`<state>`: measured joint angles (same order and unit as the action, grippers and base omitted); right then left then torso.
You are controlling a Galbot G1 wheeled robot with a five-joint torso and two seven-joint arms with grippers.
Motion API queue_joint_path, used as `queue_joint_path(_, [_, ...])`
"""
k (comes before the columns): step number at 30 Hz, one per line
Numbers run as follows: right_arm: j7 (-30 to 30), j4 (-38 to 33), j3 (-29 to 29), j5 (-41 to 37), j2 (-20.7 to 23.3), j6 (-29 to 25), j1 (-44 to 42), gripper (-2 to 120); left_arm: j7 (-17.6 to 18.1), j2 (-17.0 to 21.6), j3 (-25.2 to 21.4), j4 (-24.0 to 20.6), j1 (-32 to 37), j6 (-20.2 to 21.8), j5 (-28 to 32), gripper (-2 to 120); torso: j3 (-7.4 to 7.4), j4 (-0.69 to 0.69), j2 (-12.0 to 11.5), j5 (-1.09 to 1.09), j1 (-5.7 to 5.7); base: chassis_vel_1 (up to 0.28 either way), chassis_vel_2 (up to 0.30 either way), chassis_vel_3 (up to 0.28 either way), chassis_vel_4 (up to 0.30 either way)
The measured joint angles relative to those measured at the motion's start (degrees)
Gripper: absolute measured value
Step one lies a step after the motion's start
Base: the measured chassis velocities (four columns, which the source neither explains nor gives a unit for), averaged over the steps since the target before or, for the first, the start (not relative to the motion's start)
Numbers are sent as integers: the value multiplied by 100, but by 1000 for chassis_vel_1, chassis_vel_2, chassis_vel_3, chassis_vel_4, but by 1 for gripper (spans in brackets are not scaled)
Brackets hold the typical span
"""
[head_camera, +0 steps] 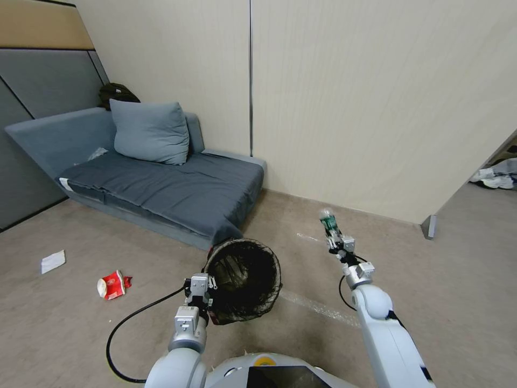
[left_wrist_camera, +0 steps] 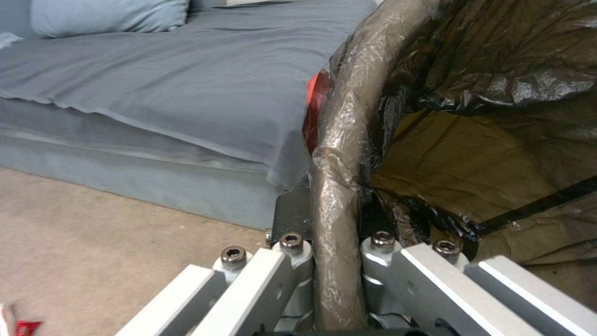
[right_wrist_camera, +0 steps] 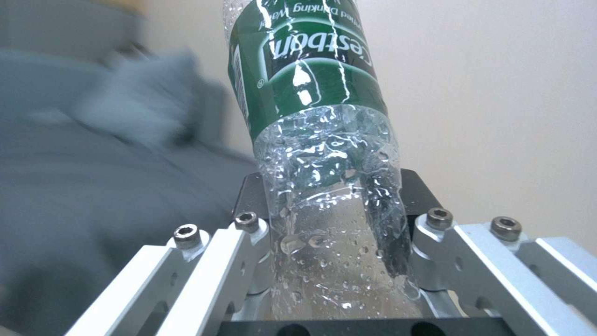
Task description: Pick up the trash bin, then pick up the garbage from the floor and place it into the trash bin.
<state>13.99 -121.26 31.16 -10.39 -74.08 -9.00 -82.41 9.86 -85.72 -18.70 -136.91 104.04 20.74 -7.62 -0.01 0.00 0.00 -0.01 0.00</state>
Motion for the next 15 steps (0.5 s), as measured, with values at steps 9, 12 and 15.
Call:
queue_joint_path(9, [375,-661,-995,-110,302,-225,-461,25,7,15,118,63,-70,24,40,2,0,0,0,1,0,0,0,0,0])
queue_joint_path(12, [312,-652,-1313,111,324,-181,-533,25,5,16,120,72,-87,24,40,2,0,0,0,0,0,0,0,0,0])
queue_joint_path(15, [310,-424,-1749,420,259,-223,-608,25,2,16,124,78,-102,24,42,2,0,0,0,0,0,0,0,0,0])
